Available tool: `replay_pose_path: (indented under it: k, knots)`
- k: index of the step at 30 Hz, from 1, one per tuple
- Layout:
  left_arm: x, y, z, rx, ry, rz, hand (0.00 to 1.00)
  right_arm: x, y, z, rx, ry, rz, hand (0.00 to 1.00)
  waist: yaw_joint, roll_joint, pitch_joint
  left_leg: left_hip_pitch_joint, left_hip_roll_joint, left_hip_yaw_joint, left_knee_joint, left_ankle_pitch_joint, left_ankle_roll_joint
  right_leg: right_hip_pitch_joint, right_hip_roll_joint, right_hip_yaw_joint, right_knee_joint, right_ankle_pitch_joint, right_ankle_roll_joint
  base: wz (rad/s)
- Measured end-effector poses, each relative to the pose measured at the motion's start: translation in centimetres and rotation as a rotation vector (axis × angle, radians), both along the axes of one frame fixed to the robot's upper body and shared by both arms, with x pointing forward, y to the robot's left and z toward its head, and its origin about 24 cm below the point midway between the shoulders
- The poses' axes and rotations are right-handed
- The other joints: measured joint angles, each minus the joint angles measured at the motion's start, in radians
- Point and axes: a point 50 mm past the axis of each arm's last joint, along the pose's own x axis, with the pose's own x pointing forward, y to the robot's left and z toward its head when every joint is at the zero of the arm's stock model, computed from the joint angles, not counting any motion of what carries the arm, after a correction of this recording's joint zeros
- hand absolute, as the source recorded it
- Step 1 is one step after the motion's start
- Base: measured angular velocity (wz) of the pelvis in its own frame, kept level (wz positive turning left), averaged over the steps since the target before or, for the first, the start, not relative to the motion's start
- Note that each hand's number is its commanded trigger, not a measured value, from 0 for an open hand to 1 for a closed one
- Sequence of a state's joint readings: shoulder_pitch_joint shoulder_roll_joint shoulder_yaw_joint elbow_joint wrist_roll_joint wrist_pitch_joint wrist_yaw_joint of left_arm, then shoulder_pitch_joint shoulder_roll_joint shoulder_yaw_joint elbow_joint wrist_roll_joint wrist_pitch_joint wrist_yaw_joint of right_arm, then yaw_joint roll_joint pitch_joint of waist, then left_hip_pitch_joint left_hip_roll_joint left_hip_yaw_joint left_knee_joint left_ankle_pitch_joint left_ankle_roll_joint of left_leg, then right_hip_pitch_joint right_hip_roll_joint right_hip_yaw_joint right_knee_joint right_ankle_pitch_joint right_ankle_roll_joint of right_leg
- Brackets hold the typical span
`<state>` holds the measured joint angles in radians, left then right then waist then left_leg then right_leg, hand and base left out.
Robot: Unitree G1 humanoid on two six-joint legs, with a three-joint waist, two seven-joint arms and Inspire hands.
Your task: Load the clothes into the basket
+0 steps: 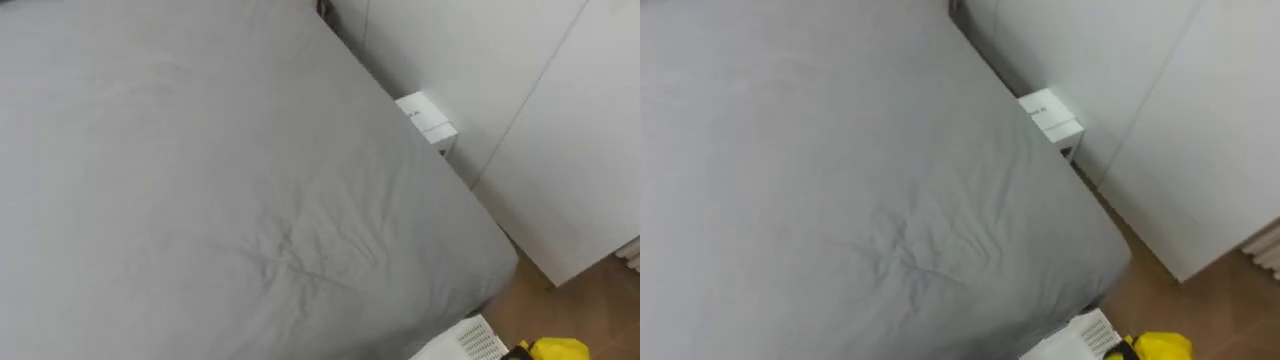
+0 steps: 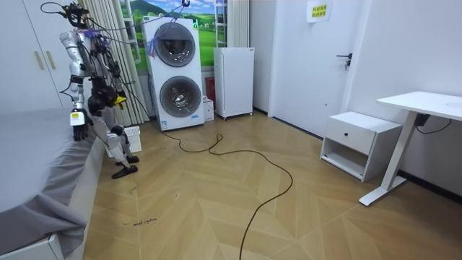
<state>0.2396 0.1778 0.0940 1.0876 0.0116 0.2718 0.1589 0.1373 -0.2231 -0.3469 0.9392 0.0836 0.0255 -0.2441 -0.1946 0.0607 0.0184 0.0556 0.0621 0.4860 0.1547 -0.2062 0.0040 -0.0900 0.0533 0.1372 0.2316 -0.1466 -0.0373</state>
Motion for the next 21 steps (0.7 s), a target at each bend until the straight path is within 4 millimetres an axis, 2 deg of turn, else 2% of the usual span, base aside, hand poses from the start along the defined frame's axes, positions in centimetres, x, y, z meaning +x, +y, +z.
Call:
replay_pose_path:
  k: [1, 2, 6, 8, 9, 14, 16, 17, 18, 21]
  knots:
    - [0.0, -0.1, 0.0, -0.004, 0.003, -0.007, 0.0, 0.3, -0.1, 0.1, -0.004, -0.005, 0.0, 1.0, -0.004, 0.007, -0.0004, -0.009, -0.001, 0.004, 0.004, -0.001, 0.001, -0.012, -0.001, 0.001, 0.005, 0.001, 0.001, -0.22]
    - [0.0, -0.3, -0.1, -0.011, 0.012, -0.021, 0.0, 1.0, -0.3, 0.3, -0.014, -0.017, 0.001, 1.0, -0.018, 0.023, -0.0003, -0.03, -0.003, 0.007, 0.011, -0.002, 0.006, -0.039, -0.002, 0.006, 0.02, 0.0, 0.003, -0.21]
    - [1.0, -0.6, -0.2, -0.018, 0.002, -0.061, 0.0, 3.3, -2.2, 1.9, -0.101, -0.057, 0.001, 1.0, -0.025, 0.082, -0.0039, -0.1, -0.015, 0.032, 0.014, 0.004, 0.023, -0.133, -0.002, 0.038, 0.056, 0.006, 0.016, -0.2]
    - [1.9, -0.6, -0.2, -0.013, -0.023, -0.061, 0.0, 4.4, -2.8, 2.7, -0.137, -0.085, -0.001, 1.0, -0.025, 0.097, -0.0029, -0.127, -0.024, 0.033, 0.014, 0.008, 0.028, -0.176, -0.003, 0.053, 0.084, 0.002, 0.022, -0.14]
    - [2.2, -0.8, -0.3, -0.018, -0.028, -0.064, 0.0, 5.2, -3.0, 3.1, -0.155, -0.109, 0.004, 1.0, -0.025, 0.106, -0.0058, -0.148, -0.028, 0.036, 0.015, 0.009, 0.031, -0.205, -0.003, 0.056, 0.096, 0.002, 0.023, -0.21]
    - [2.8, -1.1, -0.4, -0.028, -0.044, -0.093, 0.0, 7.0, -3.7, 4.3, -0.191, -0.161, 0.009, 1.0, -0.019, 0.128, -0.0027, -0.206, -0.033, 0.06, 0.023, 0.011, 0.034, -0.285, -0.002, 0.079, 0.132, 0.0, 0.027, -0.14]
    - [3.3, -1.3, -0.4, -0.039, -0.061, -0.086, 0.0, 7.3, -4.2, 4.8, -0.217, -0.168, 0.002, 0.61, -0.02, 0.145, -0.005, -0.23, -0.034, 0.06, 0.027, 0.012, 0.035, -0.309, -0.003, 0.08, 0.139, -0.001, 0.028, -0.03]
    - [3.5, -1.5, -0.4, -0.047, -0.075, -0.071, 0.0, 7.6, -4.3, 5.1, -0.231, -0.175, -0.008, 0.07, -0.019, 0.153, -0.0046, -0.241, -0.037, 0.06, 0.028, 0.013, 0.038, -0.32, -0.006, 0.083, 0.149, -0.002, 0.029, -0.03]
    - [3.7, -1.6, -0.5, -0.054, -0.086, -0.06, 0.0, 8.0, -4.4, 5.3, -0.239, -0.181, -0.015, 0.0, -0.017, 0.158, -0.0053, -0.25, -0.039, 0.06, 0.028, 0.015, 0.04, -0.334, -0.009, 0.087, 0.158, -0.003, 0.031, -0.06]
    - [4.1, -1.7, -0.5, -0.059, -0.109, -0.069, 0.0, 8.5, -4.4, 5.5, -0.255, -0.205, -0.033, 0.0, -0.015, 0.168, -0.0043, -0.272, -0.043, 0.062, 0.034, 0.016, 0.042, -0.366, -0.012, 0.088, 0.179, -0.011, 0.031, -0.03]
